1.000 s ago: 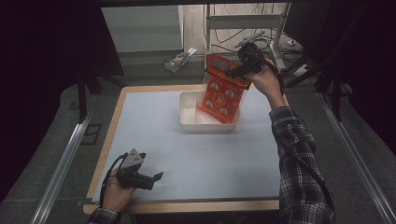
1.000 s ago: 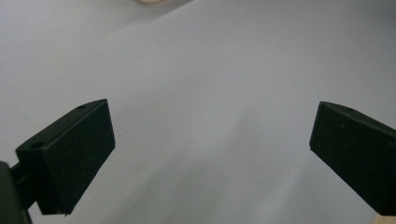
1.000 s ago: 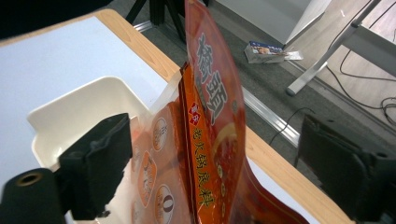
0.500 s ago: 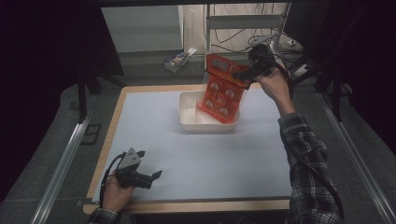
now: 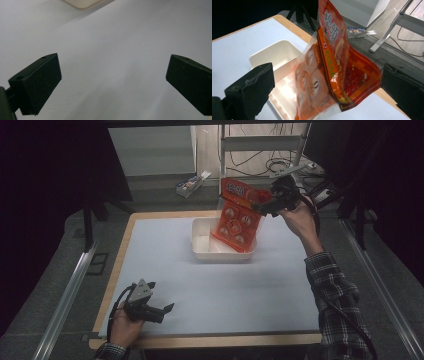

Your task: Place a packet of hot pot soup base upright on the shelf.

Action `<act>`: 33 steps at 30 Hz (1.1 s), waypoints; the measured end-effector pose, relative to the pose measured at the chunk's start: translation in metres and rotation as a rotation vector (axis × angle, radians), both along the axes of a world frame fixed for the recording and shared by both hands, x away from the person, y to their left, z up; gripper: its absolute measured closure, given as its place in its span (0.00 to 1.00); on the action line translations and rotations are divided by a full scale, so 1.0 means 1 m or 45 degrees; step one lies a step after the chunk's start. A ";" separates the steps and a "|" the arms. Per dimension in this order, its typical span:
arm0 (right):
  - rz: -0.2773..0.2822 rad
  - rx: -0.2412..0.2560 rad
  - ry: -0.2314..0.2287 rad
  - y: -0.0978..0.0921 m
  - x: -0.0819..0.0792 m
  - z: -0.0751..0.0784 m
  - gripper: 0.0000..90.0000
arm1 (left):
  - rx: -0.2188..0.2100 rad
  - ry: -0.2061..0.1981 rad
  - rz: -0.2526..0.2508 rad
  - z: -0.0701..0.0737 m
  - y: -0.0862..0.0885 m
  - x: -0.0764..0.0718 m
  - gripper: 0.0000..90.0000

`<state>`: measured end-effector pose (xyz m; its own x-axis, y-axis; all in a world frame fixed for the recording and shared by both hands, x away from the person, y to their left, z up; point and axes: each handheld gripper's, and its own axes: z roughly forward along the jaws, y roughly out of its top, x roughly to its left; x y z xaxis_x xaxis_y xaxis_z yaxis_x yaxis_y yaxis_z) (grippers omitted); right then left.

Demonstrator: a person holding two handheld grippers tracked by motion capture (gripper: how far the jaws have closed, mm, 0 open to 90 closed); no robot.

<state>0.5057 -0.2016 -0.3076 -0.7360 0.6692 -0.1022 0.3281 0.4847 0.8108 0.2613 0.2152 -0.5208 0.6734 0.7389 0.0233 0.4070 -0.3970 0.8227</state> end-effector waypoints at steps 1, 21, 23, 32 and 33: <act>0.000 0.000 0.001 -0.001 -0.001 -0.001 0.00 | 0.001 0.000 0.002 0.000 0.000 0.000 0.00; -0.021 0.076 -0.051 -0.011 -0.045 -0.038 0.00 | -0.016 0.053 0.009 0.002 -0.004 -0.001 0.01; -0.018 0.074 -0.055 -0.012 -0.049 -0.043 0.00 | -0.025 0.061 0.005 0.002 -0.005 -0.001 0.01; -0.008 0.094 -0.056 -0.015 -0.073 -0.068 0.00 | 0.002 0.062 0.005 0.002 -0.007 -0.002 0.02; -0.009 0.104 -0.056 -0.016 -0.075 -0.070 0.00 | 0.013 0.059 0.008 0.002 -0.007 -0.002 0.03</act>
